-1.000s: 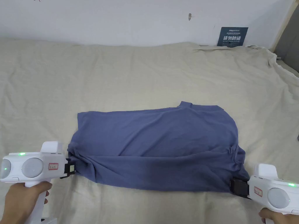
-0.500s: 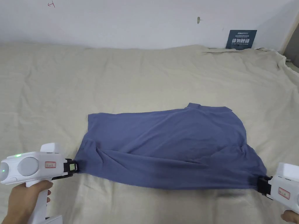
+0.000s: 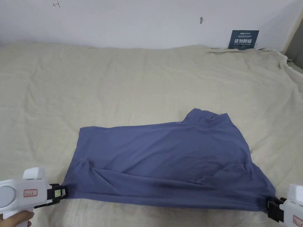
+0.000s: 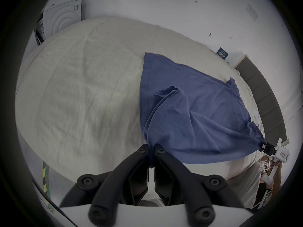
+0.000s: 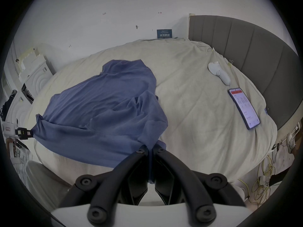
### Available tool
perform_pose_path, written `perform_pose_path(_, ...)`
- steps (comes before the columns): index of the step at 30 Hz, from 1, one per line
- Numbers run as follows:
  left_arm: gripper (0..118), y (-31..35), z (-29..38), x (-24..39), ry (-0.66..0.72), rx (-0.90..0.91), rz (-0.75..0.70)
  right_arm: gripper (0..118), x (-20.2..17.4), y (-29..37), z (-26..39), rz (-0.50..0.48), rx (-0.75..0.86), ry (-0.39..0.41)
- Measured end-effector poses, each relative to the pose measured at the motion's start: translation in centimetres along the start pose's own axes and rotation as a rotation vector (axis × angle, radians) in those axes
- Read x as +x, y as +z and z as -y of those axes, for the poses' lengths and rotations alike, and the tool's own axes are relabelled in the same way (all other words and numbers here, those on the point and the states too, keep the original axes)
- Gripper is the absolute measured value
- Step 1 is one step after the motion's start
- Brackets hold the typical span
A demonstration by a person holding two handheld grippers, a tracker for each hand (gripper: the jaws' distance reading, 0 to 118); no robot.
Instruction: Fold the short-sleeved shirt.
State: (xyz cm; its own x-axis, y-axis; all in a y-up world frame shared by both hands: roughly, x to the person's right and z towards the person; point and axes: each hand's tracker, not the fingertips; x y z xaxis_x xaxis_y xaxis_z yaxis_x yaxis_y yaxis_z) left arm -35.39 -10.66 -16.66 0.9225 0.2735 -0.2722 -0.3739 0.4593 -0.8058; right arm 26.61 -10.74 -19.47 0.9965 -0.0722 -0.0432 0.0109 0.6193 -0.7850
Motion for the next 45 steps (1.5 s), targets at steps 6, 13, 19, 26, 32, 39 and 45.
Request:
perform_pose_path(6, 2, -1.3, 2.0, 0.4, -0.022, -0.036, -0.051, 2, 0.7, -3.3, 1.8, 0.034, -0.086, -0.006)
perform_pose_path(13, 5, -3.4, 2.6, 1.2, -0.088, -0.038, -0.153, 5, 0.2, -3.8, 2.1, 0.057, -0.102, -0.005)
perform_pose_path(19, 98, -2.0, 2.1, 2.7, -0.143, 0.021, -0.236, 89, -0.5, -0.7, 0.5, 0.069, -0.011, 0.015)
perform_pose_path(26, 109, 3.7, -0.6, 6.1, -0.166, 0.261, -0.181, 89, -2.1, 5.1, -4.1, 0.032, 0.231, 0.031)
perform_pose_path(32, 109, 6.5, -2.5, 8.5, -0.141, 0.427, -0.144, 89, -3.8, 7.7, -6.8, 0.022, 0.370, 0.029)
perform_pose_path(39, 30, 6.8, -2.9, 10.8, -0.216, 0.582, -0.169, 46, -6.1, 8.6, -8.6, 0.028, 0.468, 0.059)
perform_pose_path(45, 0, 4.8, -4.9, 10.8, -0.197, 0.519, -0.097, 0, -7.1, 6.9, -9.9, 0.001, 0.477, 0.061)
